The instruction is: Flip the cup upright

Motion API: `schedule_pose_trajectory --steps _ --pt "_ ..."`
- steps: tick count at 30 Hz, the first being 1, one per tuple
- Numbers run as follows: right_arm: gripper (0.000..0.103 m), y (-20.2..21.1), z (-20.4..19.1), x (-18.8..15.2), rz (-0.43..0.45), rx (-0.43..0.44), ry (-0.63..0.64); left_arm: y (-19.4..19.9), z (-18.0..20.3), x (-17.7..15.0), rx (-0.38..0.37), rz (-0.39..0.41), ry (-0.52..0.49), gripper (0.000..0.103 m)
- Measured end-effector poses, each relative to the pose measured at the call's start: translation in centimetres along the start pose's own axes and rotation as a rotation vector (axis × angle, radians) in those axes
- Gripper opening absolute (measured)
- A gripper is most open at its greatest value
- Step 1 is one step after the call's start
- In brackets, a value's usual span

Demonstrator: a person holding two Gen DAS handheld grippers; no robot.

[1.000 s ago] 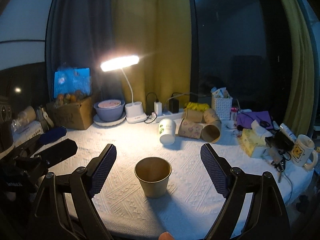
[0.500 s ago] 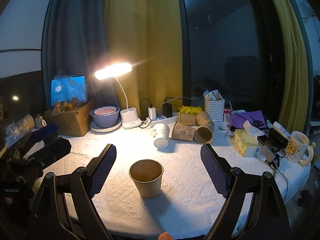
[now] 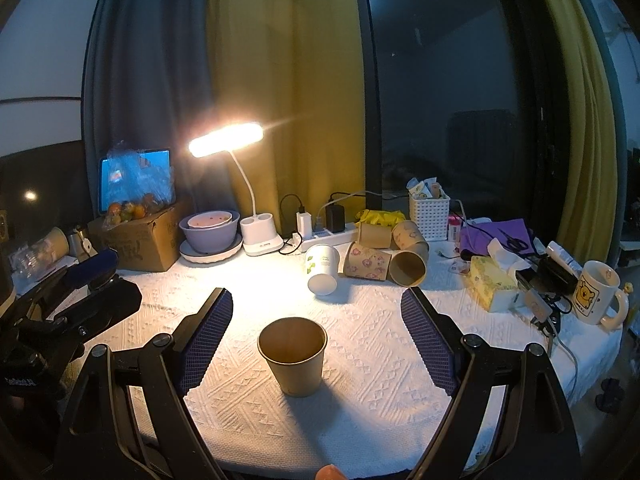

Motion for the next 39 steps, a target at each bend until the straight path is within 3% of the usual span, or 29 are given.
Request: schedule_pose_trajectory --steps 39 --pt "0.088 -1.2 -0.6 -1.4 -0.038 0.002 0.006 -0.5 0.1 -1.3 -0.014 -0.033 0.027 0.100"
Point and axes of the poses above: each gripper's, at about its wrist camera, not at the fingertips, and y roughly against the way its jaws point, z to its right, x to its top, the point moved 1 cm from there along -y, roughly the way its jaws point, and after that the axes turned 10 degrees about z, right-handed, at the moved point
